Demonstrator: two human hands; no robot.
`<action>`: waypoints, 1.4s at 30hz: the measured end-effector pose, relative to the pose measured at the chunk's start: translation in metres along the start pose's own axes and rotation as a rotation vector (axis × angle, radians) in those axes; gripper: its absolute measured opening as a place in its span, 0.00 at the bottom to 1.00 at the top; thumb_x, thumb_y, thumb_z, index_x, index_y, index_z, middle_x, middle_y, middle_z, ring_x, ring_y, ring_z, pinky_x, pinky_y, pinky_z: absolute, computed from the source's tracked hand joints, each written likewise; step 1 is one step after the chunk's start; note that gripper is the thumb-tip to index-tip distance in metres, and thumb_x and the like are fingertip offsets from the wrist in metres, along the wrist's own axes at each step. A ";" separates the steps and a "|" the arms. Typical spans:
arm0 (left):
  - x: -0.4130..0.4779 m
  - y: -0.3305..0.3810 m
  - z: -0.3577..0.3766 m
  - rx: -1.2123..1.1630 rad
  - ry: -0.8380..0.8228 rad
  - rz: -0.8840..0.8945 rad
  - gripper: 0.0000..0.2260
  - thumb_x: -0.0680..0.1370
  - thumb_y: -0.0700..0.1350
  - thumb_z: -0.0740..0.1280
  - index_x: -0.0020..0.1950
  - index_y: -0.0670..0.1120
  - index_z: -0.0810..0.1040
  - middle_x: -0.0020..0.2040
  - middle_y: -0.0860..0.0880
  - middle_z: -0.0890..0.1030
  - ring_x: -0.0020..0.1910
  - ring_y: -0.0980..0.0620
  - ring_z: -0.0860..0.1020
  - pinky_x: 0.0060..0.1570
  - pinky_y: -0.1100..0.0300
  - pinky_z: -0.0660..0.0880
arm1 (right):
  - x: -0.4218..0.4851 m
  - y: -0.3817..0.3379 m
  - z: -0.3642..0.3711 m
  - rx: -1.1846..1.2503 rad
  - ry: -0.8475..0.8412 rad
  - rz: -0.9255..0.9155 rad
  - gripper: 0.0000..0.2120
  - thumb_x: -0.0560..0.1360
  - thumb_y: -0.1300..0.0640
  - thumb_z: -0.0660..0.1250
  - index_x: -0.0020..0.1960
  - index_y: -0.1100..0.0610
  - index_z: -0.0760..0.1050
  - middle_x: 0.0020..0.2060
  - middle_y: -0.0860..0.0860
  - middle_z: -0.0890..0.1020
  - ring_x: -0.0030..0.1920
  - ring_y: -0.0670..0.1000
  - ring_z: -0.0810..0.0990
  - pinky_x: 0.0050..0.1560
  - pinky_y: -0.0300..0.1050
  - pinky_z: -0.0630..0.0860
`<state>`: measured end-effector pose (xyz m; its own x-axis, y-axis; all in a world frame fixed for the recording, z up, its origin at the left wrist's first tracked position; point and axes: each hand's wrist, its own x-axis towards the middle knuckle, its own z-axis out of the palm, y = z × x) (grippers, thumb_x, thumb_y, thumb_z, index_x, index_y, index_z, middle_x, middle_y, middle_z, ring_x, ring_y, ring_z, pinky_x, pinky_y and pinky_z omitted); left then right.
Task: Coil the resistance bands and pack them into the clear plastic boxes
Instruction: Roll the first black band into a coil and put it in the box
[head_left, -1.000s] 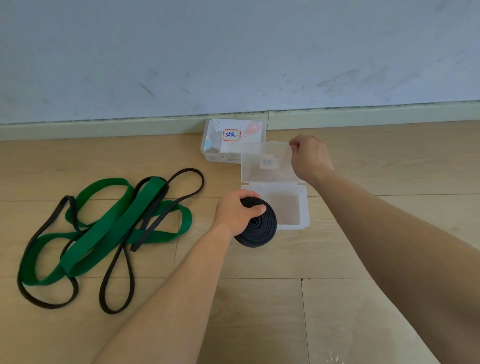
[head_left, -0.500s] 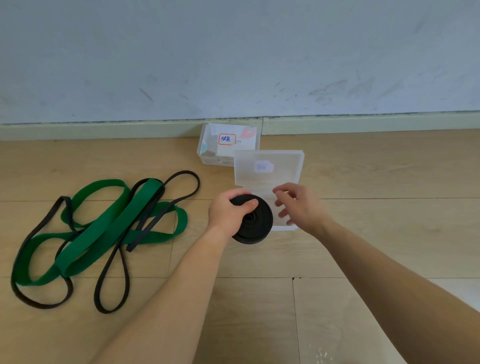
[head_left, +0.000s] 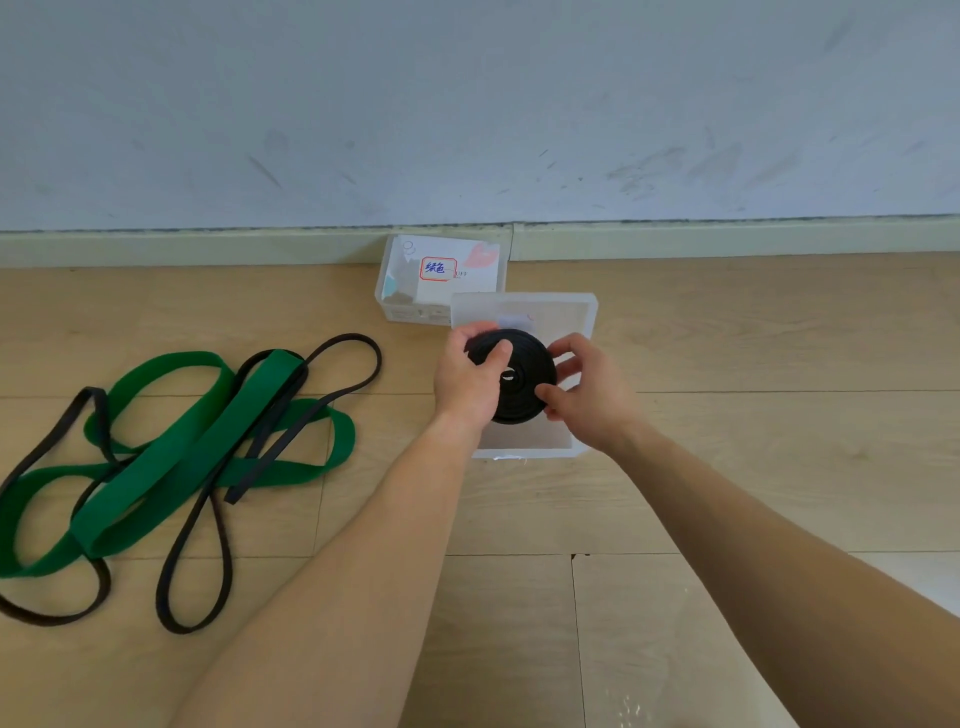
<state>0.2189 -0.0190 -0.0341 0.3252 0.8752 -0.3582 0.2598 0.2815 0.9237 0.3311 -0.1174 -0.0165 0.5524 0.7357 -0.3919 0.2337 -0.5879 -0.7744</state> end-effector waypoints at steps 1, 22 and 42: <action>0.001 -0.002 0.002 0.029 -0.015 0.010 0.11 0.80 0.42 0.69 0.60 0.53 0.76 0.57 0.54 0.78 0.58 0.53 0.77 0.58 0.60 0.73 | 0.003 0.003 0.002 -0.017 0.010 -0.005 0.15 0.77 0.63 0.71 0.59 0.51 0.71 0.46 0.49 0.82 0.35 0.54 0.86 0.41 0.57 0.84; -0.029 -0.073 0.000 1.135 -0.088 0.541 0.34 0.75 0.36 0.68 0.73 0.52 0.52 0.62 0.45 0.73 0.54 0.49 0.77 0.61 0.48 0.63 | -0.005 0.024 0.023 -0.549 0.019 -0.073 0.19 0.77 0.68 0.59 0.63 0.50 0.67 0.40 0.55 0.78 0.38 0.59 0.78 0.33 0.53 0.79; -0.020 -0.064 -0.011 1.316 -0.130 0.508 0.21 0.77 0.38 0.70 0.63 0.50 0.63 0.49 0.46 0.76 0.30 0.43 0.72 0.35 0.53 0.70 | -0.004 0.018 0.039 -0.941 -0.051 -0.102 0.16 0.75 0.71 0.63 0.59 0.57 0.70 0.40 0.54 0.77 0.43 0.57 0.79 0.37 0.47 0.70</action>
<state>0.1861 -0.0502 -0.0843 0.7000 0.7062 -0.1064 0.7120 -0.6785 0.1808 0.3017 -0.1178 -0.0477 0.4631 0.7993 -0.3830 0.8405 -0.5332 -0.0964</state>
